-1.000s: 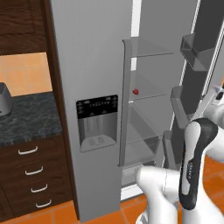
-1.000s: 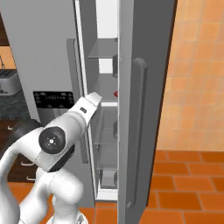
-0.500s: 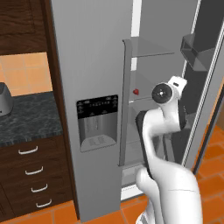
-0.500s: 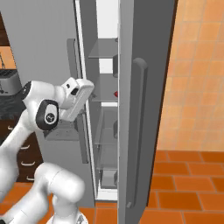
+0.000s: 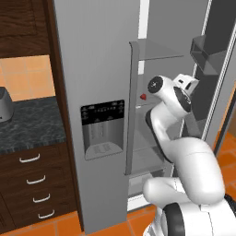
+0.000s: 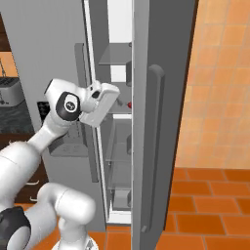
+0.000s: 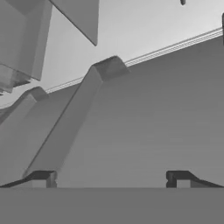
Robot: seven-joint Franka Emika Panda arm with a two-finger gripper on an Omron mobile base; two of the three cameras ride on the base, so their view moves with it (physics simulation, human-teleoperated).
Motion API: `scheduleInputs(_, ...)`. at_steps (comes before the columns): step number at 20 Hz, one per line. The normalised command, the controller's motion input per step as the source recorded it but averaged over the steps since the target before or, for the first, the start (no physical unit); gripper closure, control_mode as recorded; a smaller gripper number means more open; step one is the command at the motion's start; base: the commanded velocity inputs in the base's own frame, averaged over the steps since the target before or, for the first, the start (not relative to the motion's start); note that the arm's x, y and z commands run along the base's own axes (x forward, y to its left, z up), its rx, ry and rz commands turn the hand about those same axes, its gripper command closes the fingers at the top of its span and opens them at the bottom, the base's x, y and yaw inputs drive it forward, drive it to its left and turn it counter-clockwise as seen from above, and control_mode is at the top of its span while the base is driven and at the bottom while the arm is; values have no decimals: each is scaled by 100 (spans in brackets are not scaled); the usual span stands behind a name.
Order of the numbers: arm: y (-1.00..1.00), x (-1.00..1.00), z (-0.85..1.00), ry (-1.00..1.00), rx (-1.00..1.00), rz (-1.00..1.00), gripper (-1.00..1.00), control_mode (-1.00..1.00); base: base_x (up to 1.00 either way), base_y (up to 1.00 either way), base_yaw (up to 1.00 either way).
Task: Take the strawberry from the fridge and place it on top of the pancake, located on the dining counter.
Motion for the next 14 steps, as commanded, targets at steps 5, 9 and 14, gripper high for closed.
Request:
scheduleInputs(5,-75,-38,0,-6,0,-1,-100,-100,0,0,0)
scheduleInputs(9,-92,-83,0,-20,0,0,-100,-100,0,0,0)
scheduleInputs(14,-94,-44,0,-11,1,0,-100,-100,0,0,0)
